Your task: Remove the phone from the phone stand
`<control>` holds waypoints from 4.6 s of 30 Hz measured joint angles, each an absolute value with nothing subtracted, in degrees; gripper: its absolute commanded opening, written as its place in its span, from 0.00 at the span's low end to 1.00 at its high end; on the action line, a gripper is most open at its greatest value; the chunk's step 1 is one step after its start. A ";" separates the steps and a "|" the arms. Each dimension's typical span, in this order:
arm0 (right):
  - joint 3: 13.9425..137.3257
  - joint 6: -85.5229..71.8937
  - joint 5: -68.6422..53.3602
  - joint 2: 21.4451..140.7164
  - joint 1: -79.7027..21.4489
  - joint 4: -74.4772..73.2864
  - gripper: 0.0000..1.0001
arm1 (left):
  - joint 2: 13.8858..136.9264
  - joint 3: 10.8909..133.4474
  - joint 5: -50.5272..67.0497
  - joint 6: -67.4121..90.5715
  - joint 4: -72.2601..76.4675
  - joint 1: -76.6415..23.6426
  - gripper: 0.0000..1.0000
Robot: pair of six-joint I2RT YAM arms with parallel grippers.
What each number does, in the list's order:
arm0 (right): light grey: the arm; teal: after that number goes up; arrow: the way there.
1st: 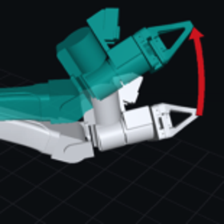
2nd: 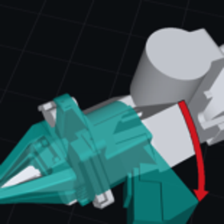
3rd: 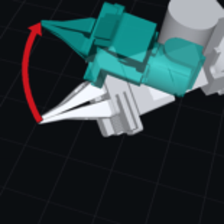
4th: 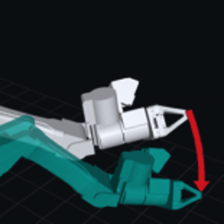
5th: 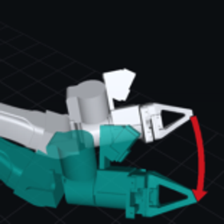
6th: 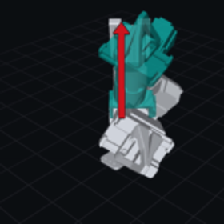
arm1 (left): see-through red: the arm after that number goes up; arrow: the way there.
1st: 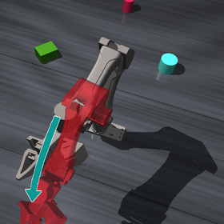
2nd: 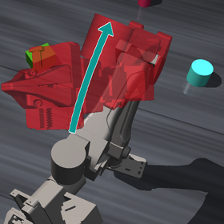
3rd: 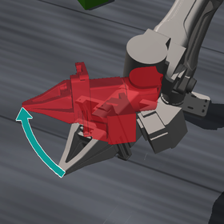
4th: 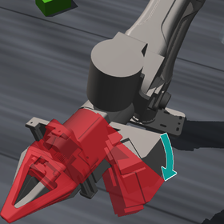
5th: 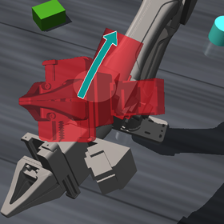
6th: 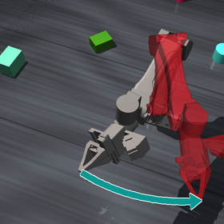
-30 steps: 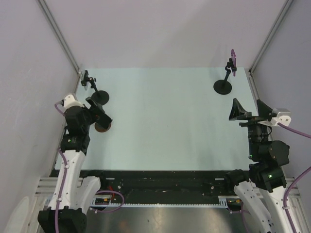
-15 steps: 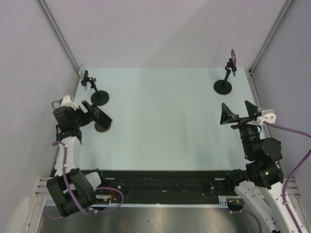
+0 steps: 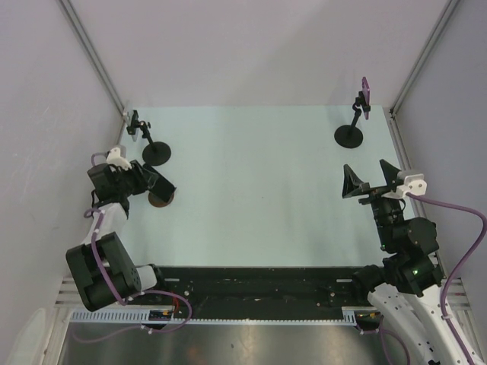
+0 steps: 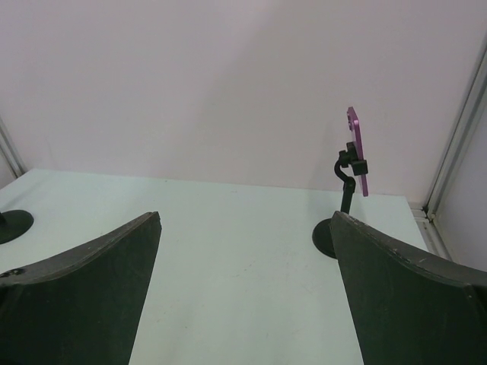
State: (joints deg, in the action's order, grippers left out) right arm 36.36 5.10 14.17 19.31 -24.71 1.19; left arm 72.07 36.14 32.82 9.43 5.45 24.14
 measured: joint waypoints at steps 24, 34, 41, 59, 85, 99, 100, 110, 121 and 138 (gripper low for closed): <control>35.46 4.47 8.51 20.75 -25.45 3.25 1.00 | 57.25 38.00 32.47 12.01 3.33 23.77 0.00; 38.22 -2.02 -7.73 30.50 -25.45 2.17 1.00 | 53.56 40.62 32.40 23.44 1.96 10.68 0.00; 40.38 -9.30 -21.02 40.21 -25.58 1.96 1.00 | 55.72 42.85 33.30 32.23 1.54 -3.25 0.00; 46.04 -11.55 -10.07 58.50 -46.61 -6.48 1.00 | 66.35 49.45 30.46 39.64 0.84 -30.35 0.01; 50.43 -6.63 10.17 64.18 -58.57 -8.25 1.00 | 67.13 50.33 24.16 42.13 0.73 -36.14 0.01; 52.53 -5.45 17.26 67.33 -59.94 -9.76 0.80 | 68.49 50.46 23.14 43.13 0.73 -36.64 0.00; 52.53 -5.45 17.37 67.53 -59.94 -9.89 0.79 | 68.60 50.50 23.14 43.18 0.78 -36.64 0.00; 53.10 -5.34 18.02 68.38 -59.94 -11.51 0.22 | 69.25 50.83 23.11 43.11 0.69 -36.64 0.44; 53.12 -5.17 18.85 69.28 -54.54 -20.64 0.09 | 63.37 49.36 23.51 40.38 1.69 -27.68 1.00; 53.65 -6.57 14.92 84.31 -12.40 -27.90 0.09 | 33.91 38.57 9.15 17.47 -11.49 -17.26 1.00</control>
